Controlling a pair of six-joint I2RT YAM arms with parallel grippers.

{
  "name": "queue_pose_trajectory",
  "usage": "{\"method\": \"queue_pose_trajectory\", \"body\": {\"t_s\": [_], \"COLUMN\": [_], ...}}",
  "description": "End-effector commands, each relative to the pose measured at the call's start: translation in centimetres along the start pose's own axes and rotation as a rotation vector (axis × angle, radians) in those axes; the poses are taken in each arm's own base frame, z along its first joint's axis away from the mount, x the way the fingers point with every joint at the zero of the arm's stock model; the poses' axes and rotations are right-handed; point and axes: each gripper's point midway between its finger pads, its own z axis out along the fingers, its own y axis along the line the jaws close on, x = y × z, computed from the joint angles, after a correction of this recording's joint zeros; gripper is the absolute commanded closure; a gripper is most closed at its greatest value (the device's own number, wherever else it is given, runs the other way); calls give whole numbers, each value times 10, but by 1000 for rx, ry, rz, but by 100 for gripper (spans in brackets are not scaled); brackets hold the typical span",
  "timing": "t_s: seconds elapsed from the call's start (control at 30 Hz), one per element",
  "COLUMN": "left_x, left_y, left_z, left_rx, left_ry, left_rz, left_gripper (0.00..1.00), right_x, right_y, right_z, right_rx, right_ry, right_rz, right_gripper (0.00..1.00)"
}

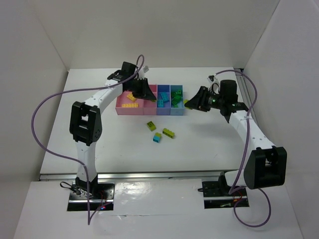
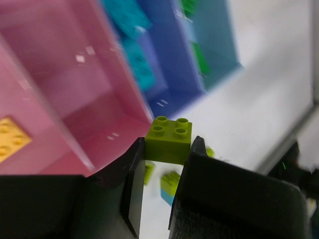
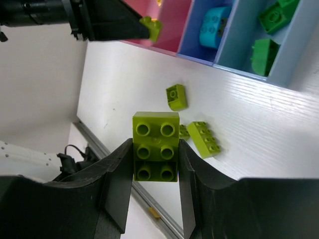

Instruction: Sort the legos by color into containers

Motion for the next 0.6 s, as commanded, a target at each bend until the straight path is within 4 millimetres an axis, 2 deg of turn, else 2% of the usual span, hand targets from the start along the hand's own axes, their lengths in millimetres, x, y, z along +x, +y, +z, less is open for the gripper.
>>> {"method": "queue_pose_trajectory", "body": {"t_s": [0.0,0.07,0.1,0.13,0.17,0.23,0.27,0.37,0.4,0.47,0.5,0.53,0.57], "left_x": [-8,-21,-15,-26,-26,-33,-40,-46,-49,-57,-60,-66,-68], "left_y": [51,60,66,68,73,74,73,68,62,53,49,43,39], "left_z": [9,10,15,10,14,17,15,14,10,3,-2,-14,-23], "left_rx": [-314,-387,-427,-458,-494,-498,-501,-488,-471,-451,-448,-454,-465], "left_ry": [-38,-75,-54,-88,-95,-112,-130,-138,-143,-166,-175,-198,-211], "left_rz": [-118,-115,-128,-118,-120,-126,-121,-117,-103,-94,-79,-73,-80], "left_gripper": [100,100,100,100,100,100,93,56,42,32,30,28,28], "right_x": [-14,-9,-9,-8,-9,-6,-9,-6,-4,-1,-11,-5,-6], "right_y": [3,2,2,-1,2,-4,2,3,15,16,27,26,30], "right_z": [-9,-6,-6,-3,-1,7,11,34,43,62,70,87,95], "right_rx": [57,57,57,62,51,61,46,65,55,75,64,88,90], "right_ry": [-43,-23,-23,-14,-18,-2,-2,35,52,65,45,65,64], "right_rz": [-61,-66,-66,-67,-80,-72,-87,-137,-169,-188,-216,-226,-247], "right_gripper": [83,79,78,77,77,77,77,77,77,77,77,77,77]}}
